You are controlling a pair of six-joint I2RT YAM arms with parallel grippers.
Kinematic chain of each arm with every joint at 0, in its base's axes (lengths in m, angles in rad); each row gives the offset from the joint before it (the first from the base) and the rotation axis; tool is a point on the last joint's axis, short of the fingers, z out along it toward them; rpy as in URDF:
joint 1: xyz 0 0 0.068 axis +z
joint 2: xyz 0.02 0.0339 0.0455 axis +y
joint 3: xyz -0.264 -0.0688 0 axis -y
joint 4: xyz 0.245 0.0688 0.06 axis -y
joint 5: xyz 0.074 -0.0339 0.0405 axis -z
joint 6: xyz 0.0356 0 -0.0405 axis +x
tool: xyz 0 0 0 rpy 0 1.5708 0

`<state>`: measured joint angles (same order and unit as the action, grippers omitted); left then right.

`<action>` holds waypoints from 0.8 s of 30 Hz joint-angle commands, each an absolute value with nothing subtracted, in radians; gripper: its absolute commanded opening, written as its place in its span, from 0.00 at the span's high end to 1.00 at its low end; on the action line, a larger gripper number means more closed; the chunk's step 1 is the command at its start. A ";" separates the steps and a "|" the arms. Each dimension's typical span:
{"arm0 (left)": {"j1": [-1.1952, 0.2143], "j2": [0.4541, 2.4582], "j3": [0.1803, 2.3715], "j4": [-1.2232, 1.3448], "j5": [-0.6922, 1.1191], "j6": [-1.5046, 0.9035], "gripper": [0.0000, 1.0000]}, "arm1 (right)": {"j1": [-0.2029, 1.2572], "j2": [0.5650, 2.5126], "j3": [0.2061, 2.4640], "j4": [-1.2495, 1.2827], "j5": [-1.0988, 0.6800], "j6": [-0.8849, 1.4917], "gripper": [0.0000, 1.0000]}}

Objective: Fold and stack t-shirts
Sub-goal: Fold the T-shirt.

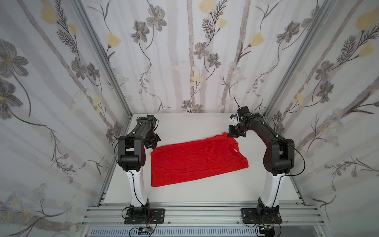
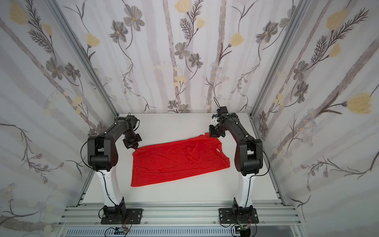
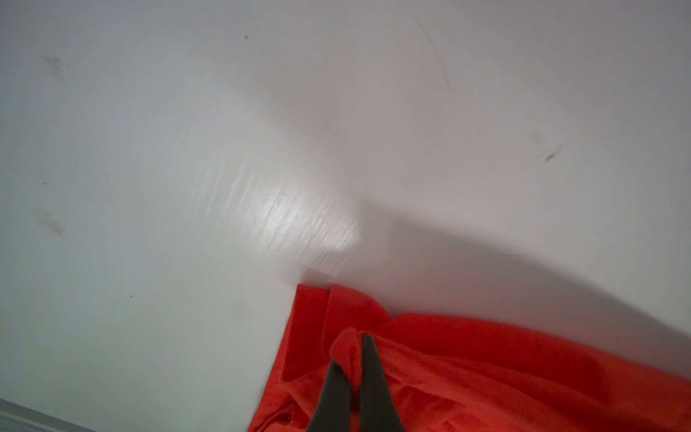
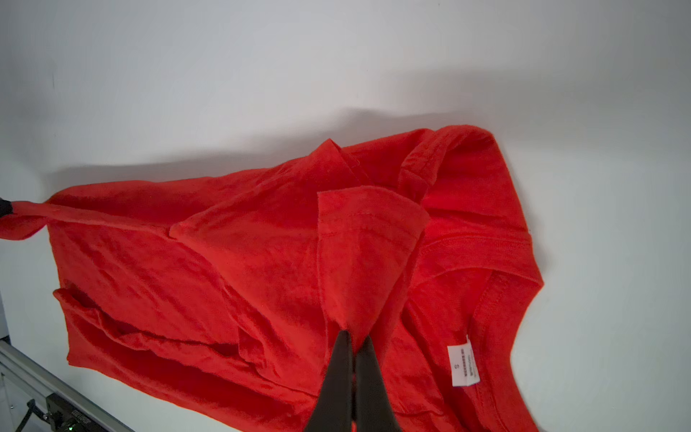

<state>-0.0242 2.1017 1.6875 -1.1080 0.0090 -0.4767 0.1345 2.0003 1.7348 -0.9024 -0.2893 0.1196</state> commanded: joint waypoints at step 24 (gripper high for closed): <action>-0.055 2.041 1.565 -1.086 -0.058 -0.494 1.00 | 0.136 1.858 1.477 -0.905 -0.135 0.147 1.00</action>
<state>-0.0463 2.0464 1.5898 -1.0954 -0.0498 -0.4793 0.1364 1.8526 1.4918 -0.8948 -0.1715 0.1215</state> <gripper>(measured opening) 0.051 0.049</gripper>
